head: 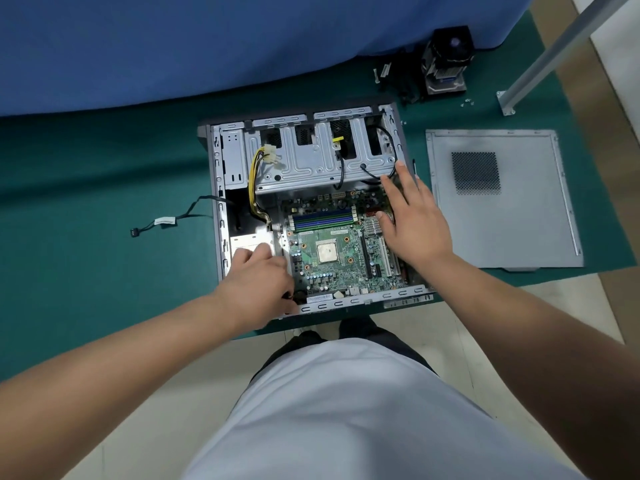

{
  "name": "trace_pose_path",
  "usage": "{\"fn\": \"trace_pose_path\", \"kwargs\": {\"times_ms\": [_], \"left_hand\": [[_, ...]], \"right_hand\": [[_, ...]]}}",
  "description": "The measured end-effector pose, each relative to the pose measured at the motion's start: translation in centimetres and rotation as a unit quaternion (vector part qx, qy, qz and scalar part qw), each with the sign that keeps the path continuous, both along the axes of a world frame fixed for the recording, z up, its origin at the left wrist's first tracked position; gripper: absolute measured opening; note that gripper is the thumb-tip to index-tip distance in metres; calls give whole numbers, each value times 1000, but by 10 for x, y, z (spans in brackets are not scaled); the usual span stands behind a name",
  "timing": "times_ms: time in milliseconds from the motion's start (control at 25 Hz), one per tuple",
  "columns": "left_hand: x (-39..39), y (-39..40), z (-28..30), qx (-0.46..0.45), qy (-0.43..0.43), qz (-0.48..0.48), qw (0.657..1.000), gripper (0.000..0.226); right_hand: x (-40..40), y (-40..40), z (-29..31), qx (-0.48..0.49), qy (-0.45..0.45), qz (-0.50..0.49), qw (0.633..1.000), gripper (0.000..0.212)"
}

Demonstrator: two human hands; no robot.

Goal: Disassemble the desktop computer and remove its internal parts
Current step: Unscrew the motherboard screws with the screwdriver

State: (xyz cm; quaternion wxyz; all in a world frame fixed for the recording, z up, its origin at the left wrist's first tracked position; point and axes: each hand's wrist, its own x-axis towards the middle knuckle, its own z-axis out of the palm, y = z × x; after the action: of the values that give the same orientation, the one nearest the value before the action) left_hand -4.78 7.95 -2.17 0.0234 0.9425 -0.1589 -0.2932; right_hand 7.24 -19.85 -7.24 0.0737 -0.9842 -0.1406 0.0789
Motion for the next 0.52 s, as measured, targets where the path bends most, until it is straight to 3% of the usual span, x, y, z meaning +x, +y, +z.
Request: {"fn": "trace_pose_path", "kwargs": {"times_ms": [120,320,520], "left_hand": [[-7,-13,2,6,15,122,992,52],[-10,-25,5,14,39,212,976,51],[-7,-24,5,-130,115,382,908,57]], "right_hand": [[0,1,2,-1,1,0,1000,63],[0,2,3,-4,8,-4,1000,63],[0,3,5,-1,7,-2,1000,63]]}}
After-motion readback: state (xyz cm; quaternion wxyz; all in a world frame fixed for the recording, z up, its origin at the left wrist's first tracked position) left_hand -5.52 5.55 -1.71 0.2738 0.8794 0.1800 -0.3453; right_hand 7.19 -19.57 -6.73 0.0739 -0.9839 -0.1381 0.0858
